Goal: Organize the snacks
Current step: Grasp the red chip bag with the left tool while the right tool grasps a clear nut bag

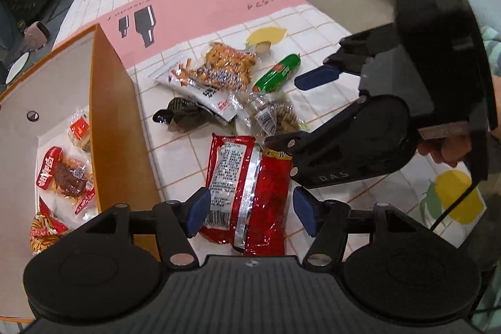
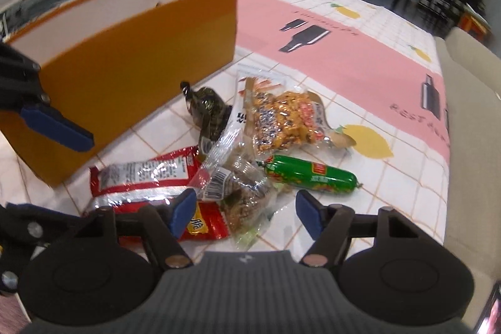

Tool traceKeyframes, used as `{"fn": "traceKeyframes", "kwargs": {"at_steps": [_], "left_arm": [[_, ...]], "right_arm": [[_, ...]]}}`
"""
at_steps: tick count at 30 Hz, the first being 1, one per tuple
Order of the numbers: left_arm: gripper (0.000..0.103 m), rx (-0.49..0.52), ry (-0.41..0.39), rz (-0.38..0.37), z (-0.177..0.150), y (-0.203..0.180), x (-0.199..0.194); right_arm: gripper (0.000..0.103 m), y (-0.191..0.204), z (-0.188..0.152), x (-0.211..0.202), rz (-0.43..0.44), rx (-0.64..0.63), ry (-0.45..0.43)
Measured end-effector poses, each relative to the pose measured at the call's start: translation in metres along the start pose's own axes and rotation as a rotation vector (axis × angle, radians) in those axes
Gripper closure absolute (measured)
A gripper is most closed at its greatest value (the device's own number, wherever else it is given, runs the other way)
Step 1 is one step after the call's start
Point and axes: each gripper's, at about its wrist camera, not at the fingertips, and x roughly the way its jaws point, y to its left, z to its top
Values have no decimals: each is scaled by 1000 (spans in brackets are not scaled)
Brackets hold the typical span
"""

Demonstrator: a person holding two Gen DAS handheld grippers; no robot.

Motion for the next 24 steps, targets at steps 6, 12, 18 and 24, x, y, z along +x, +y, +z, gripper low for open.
{"fn": "traceKeyframes", "kwargs": {"at_steps": [6, 12, 18, 24], "left_arm": [[32, -8, 21, -1, 3, -1, 6], [32, -18, 36, 8, 6, -5, 13], [28, 27, 67, 0, 5, -14, 26], [20, 135, 82, 33, 4, -21, 40]], "right_arm": [[52, -6, -1, 9, 74, 46, 2], [69, -2, -5, 6, 65, 76, 62], [69, -6, -20, -15, -11, 129, 153], [69, -20, -37, -28, -33, 222, 219]]}}
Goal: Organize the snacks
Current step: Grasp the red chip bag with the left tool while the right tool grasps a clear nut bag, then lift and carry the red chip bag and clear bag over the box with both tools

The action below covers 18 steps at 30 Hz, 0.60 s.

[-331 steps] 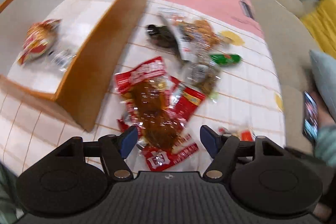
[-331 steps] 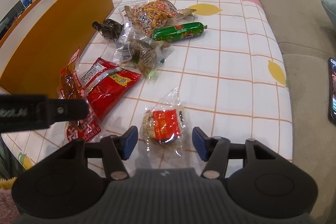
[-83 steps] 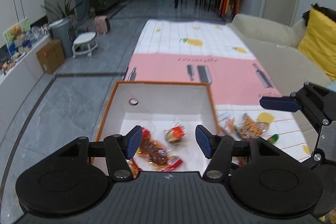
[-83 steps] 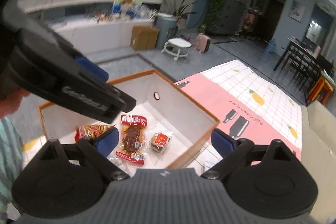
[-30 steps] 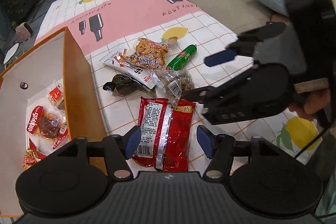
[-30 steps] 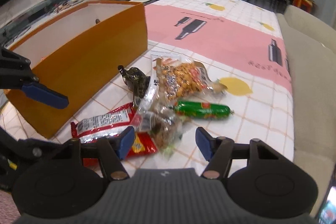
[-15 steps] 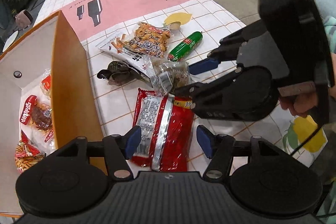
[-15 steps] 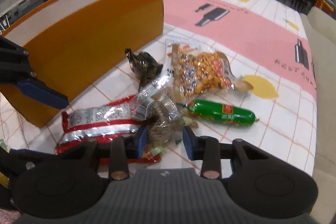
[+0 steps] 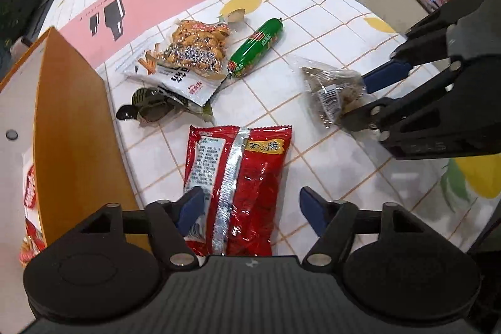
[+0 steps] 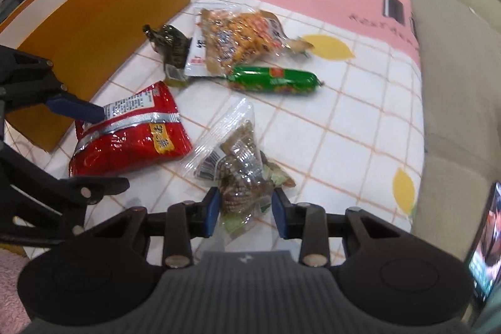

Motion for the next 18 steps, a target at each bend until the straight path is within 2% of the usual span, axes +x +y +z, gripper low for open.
{"fn": "traceKeyframes", "kwargs": {"at_steps": [4, 6, 9, 11, 15, 18], "left_arm": [[17, 8, 35, 13, 5, 3, 8], [16, -4, 45, 10, 7, 7, 10], [16, -51, 82, -6, 10, 16, 17], [16, -89, 97, -25, 10, 22, 21], [16, -104, 98, -40, 10, 25, 21], [19, -110, 97, -47, 9, 25, 22]], "right_arm": [[66, -2, 0, -1, 13, 6, -14], [60, 1, 0, -3, 5, -21, -30], [43, 8, -2, -6, -35, -115, -75], [28, 14, -2, -9, -63, -194, -106], [24, 19, -3, -8, -82, -322, -163], [24, 18, -1, -3, -56, -363, -185]]}}
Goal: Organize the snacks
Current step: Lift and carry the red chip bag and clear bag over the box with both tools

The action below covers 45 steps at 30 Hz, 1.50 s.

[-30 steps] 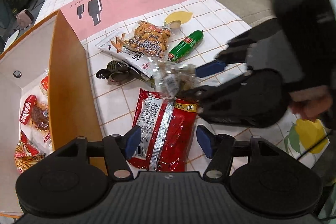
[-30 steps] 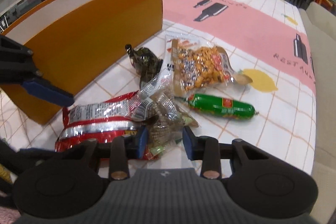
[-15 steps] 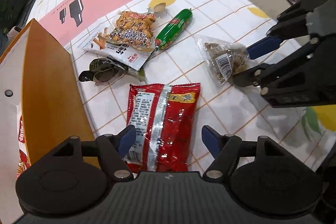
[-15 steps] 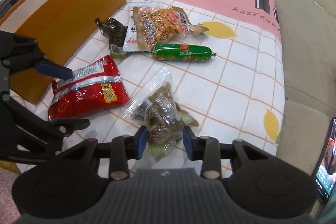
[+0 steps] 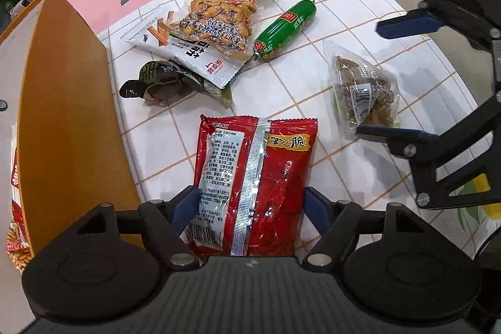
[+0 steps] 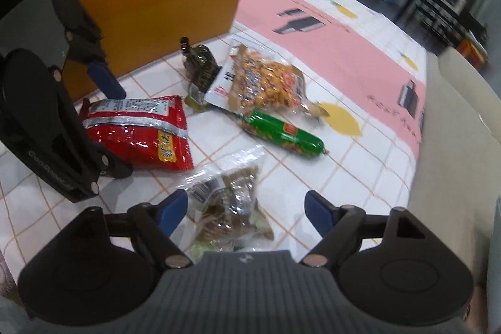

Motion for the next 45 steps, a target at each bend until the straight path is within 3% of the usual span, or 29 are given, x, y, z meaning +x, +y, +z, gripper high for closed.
{"fn": "traceKeyframes", "kwargs": {"at_steps": [3, 8, 10, 22, 30, 36, 45], "left_arm": [[19, -10, -1, 0, 0, -1, 1], [19, -33, -15, -3, -3, 0, 1], [20, -49, -25, -5, -4, 1, 1], [25, -210, -126, -61, -11, 5, -13], [25, -291, -215, -95, -16, 6, -45], [25, -338, -301, -120, -16, 11, -78], [25, -403, -422, -108, -26, 37, -131]], "right_arm": [[28, -1, 1, 7, 28, -9, -15], [56, -1, 1, 21, 85, 47, 22], [61, -3, 0, 24, 96, 88, 24], [63, -10, -3, 13, 54, 268, 81], [63, -18, -6, 5, 28, 369, 102], [63, -21, -1, -12, 24, 427, 41], [63, 1, 28, -46, 37, 400, -80]]}}
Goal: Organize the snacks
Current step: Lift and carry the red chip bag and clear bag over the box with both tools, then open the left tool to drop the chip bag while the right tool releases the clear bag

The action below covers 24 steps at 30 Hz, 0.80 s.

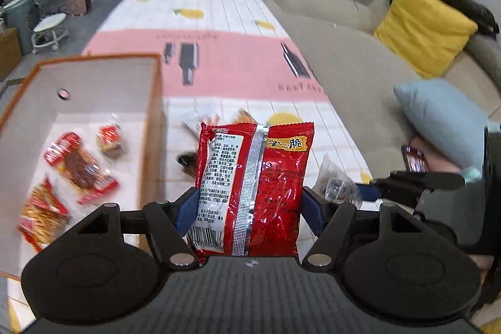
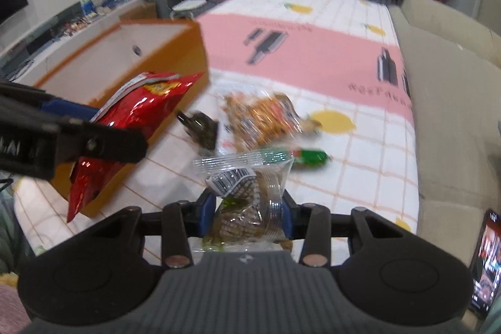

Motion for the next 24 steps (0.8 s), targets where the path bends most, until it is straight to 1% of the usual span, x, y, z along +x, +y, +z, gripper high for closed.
{"fn": "traceKeyframes", "kwargs": {"at_steps": [4, 9, 13, 16, 21, 24], "left_arm": [[25, -22, -31, 17, 6, 17, -24], [24, -43, -59, 44, 19, 48, -50], [24, -56, -49, 75, 29, 77, -65], [24, -57, -5, 100, 33, 97, -68], [24, -6, 103, 183, 31, 118, -53], [24, -7, 182, 189, 27, 129, -36]], "right_arm": [[63, 26, 14, -13, 39, -23, -50], [63, 69, 36, -27, 112, -98, -110], [63, 101, 56, -28, 170, -161, -123], [63, 124, 68, -19, 197, -208, -102], [63, 158, 84, 0, 267, -262, -44], [63, 180, 90, 17, 289, -346, 15]]}}
